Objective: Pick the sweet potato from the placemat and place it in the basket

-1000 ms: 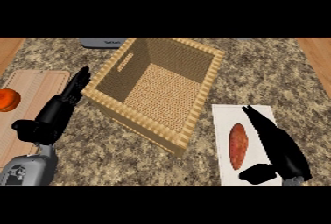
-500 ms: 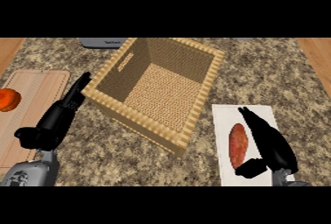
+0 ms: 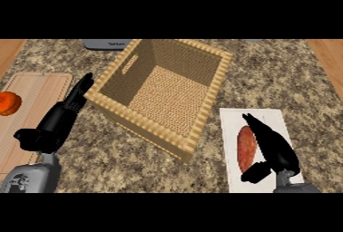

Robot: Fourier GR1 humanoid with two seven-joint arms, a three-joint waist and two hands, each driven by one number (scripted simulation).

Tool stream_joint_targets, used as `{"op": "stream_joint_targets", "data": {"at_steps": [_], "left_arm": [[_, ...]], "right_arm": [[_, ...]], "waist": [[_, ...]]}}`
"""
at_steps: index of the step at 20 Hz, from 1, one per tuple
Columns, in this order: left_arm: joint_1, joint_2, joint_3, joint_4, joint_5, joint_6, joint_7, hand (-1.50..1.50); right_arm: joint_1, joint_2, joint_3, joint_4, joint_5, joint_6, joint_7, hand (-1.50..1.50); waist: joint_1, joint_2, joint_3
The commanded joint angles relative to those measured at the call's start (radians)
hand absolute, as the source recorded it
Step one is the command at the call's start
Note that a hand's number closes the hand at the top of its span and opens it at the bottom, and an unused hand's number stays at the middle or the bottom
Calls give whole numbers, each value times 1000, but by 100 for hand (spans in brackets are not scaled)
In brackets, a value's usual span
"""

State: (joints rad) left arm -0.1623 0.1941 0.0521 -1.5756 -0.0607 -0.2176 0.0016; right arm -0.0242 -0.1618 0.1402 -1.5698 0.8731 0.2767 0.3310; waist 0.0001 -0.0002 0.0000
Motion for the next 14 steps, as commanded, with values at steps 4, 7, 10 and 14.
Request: {"op": "stream_joint_targets", "data": {"at_steps": [4,7,10,14], "left_arm": [[13,-17,-9,-41,-18,1,19,0],[18,-6,15,-77,14,-21,60,0],[14,-24,-4,-40,-18,-3,20,0],[0,-15,3,11,-34,-4,-22,0]], "right_arm": [[-28,1,47,65,29,61,-21,150],[6,-8,40,113,46,-9,-97,150],[45,14,94,145,112,-93,-118,150],[-18,134,255,65,243,-70,52,150]], "waist": [[2,0,0],[1,0,0],[1,0,0],[8,1,-1]]}}
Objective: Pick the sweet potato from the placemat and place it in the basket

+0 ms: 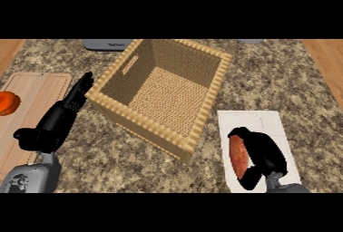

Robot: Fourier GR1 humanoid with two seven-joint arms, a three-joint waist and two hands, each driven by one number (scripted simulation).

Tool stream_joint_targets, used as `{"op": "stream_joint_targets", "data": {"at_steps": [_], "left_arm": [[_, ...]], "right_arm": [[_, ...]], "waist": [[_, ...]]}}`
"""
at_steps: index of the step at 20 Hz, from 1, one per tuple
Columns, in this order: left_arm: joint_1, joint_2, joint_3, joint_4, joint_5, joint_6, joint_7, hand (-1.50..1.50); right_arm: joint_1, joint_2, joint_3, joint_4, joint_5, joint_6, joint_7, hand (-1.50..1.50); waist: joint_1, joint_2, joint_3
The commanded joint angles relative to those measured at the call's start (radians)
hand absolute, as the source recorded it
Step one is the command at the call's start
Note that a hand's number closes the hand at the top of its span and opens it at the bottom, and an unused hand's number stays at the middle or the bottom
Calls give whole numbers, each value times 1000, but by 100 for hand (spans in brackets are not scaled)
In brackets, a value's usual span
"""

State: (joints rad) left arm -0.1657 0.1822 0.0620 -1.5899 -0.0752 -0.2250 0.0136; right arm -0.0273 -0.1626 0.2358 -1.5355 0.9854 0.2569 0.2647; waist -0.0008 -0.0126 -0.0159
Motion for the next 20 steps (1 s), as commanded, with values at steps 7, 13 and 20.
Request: {"op": "stream_joint_targets", "data": {"at_steps": [7,13,20], "left_arm": [[-47,-16,-41,22,-1,-27,5,0],[-86,-13,-25,34,0,-19,5,0],[-93,1,12,51,16,-23,15,0]], "right_arm": [[-140,160,450,12,111,-132,513,150],[-227,161,634,-5,77,-290,771,150],[-319,161,704,-131,37,-560,847,150]], "waist": [[100,18,14],[93,20,17],[96,11,21]]}}
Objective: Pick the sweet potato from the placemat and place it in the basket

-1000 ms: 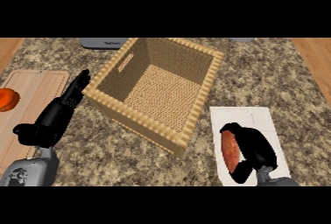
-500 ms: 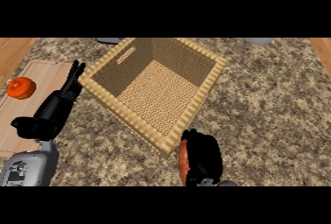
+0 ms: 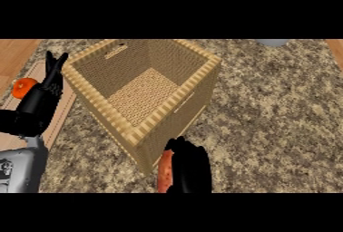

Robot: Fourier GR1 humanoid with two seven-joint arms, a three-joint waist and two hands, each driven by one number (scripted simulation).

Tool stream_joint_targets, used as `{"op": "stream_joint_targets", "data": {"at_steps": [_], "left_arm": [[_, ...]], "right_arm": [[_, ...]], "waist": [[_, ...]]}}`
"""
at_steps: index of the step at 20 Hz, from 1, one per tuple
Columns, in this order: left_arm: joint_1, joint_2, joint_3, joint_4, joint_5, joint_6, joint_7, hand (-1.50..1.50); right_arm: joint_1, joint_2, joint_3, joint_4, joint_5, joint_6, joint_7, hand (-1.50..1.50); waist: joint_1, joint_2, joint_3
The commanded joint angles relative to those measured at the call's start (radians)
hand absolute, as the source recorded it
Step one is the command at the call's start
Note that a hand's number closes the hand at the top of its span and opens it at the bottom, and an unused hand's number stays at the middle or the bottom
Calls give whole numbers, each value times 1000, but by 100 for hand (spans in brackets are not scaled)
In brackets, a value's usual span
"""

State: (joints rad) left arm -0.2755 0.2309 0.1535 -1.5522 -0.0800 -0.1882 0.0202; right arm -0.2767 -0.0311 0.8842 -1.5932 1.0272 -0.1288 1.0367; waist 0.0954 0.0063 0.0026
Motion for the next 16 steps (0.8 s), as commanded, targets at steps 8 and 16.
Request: {"op": "stream_joint_targets", "data": {"at_steps": [8,16], "left_arm": [[5,-44,-81,44,27,-79,1,0],[22,-61,-102,39,9,-68,8,0]], "right_arm": [[-221,30,86,-173,91,-329,193,150],[-334,30,19,-148,156,-284,315,150]], "waist": [[-19,-23,-6],[-38,-27,-10]]}}
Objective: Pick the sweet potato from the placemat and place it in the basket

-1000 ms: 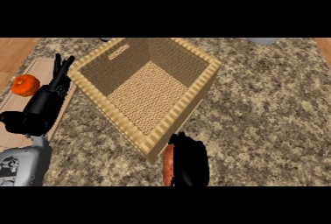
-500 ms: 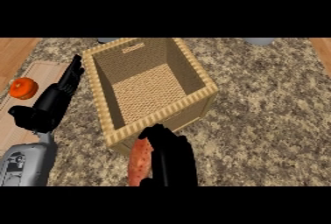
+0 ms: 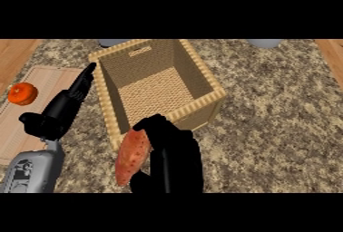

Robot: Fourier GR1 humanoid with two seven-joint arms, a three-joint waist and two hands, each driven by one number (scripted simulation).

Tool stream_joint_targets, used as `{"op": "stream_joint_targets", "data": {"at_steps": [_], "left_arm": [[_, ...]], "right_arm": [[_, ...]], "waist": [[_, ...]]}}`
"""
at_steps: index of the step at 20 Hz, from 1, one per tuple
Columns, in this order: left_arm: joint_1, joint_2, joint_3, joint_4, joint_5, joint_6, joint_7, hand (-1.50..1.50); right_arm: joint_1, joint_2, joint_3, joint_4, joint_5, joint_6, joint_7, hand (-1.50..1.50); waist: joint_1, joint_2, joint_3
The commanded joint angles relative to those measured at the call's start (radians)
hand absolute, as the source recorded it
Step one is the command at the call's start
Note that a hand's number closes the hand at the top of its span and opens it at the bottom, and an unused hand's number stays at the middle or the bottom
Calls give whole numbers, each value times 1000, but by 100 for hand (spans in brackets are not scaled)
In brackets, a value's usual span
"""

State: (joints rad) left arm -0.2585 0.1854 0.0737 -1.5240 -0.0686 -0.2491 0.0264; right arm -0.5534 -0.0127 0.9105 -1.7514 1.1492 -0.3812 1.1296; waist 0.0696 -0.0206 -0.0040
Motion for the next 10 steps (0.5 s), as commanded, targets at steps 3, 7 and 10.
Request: {"op": "stream_joint_targets", "data": {"at_steps": [3,7,10], "left_arm": [[24,-19,-31,11,-15,-4,-10,0],[-7,-16,-27,-3,-12,-2,6,0],[11,-39,-48,11,-27,8,-15,0]], "right_arm": [[-129,12,-69,38,48,5,252,150],[-202,12,-110,86,51,-6,299,150],[-276,12,-178,134,60,2,315,150]], "waist": [[-6,3,-5],[9,6,-3],[11,13,-3]]}}
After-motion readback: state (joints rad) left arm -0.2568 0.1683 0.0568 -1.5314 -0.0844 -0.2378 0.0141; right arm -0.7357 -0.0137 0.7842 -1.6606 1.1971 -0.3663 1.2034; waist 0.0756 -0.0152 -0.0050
